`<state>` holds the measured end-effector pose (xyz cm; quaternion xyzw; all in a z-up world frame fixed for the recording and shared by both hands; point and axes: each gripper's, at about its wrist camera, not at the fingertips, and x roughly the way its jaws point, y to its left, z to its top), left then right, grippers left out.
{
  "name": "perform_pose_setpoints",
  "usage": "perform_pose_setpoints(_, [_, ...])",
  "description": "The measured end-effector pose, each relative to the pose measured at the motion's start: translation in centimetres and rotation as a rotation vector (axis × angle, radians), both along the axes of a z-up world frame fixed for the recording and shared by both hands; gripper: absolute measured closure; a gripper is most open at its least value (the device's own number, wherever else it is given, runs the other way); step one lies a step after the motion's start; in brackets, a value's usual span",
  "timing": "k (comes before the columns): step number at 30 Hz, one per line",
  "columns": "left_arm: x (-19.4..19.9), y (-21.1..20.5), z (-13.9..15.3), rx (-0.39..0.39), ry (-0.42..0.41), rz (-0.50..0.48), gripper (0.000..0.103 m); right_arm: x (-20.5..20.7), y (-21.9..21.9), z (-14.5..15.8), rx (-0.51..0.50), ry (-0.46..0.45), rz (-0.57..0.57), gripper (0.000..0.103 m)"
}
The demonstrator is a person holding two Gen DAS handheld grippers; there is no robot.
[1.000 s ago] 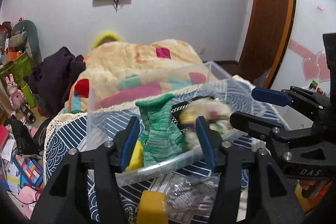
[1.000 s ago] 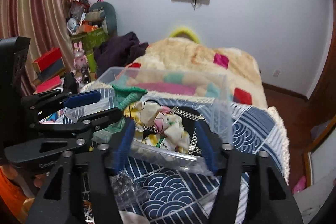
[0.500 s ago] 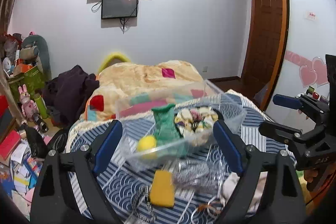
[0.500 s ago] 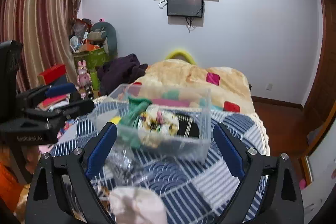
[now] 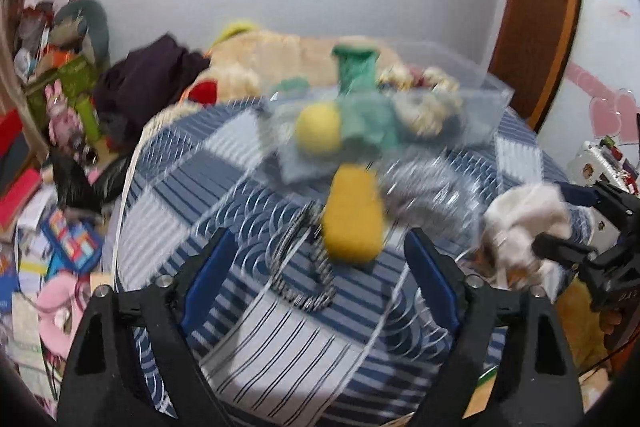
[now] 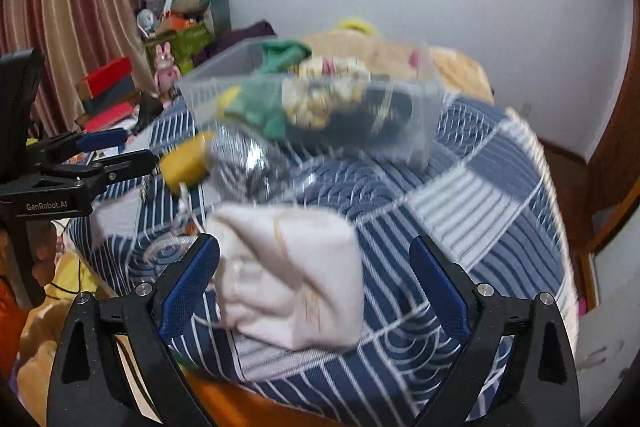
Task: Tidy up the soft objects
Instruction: 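Grasp the beaded chain with left tool while right tool grasps white cloth bag, then drop the chain into the box with left tool while right tool drops white bag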
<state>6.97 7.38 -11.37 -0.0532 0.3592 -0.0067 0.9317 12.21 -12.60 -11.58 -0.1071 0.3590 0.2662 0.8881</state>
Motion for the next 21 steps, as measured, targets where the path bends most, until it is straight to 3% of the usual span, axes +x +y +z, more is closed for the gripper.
perform_pose_setpoints(5, [0.3, 1.1, -2.1, -0.019, 0.059, 0.032, 0.039, -0.4, -0.2, -0.8, 0.027, 0.027, 0.005, 0.009])
perform_pose_setpoints(8, [0.5, 1.5, -3.0, -0.044, 0.072, 0.042, 0.052, -0.6, -0.2, -0.9, 0.038, 0.042, 0.033, 0.025])
perform_pose_setpoints(13, [0.1, 1.1, -3.2, -0.015, 0.049, 0.045, 0.073, -0.7, -0.4, -1.0, 0.077, 0.067, 0.059, 0.052])
perform_pose_setpoints(16, [-0.1, 1.0, -3.1, -0.017, 0.043, 0.051, 0.083, -0.7, -0.2, -1.2, 0.06, 0.069, 0.05, 0.08])
perform_pose_setpoints(21, [-0.7, 1.3, -2.7, -0.024, 0.031, 0.071, 0.093, -1.5, -0.2, -1.0, 0.071, 0.047, 0.053, 0.086])
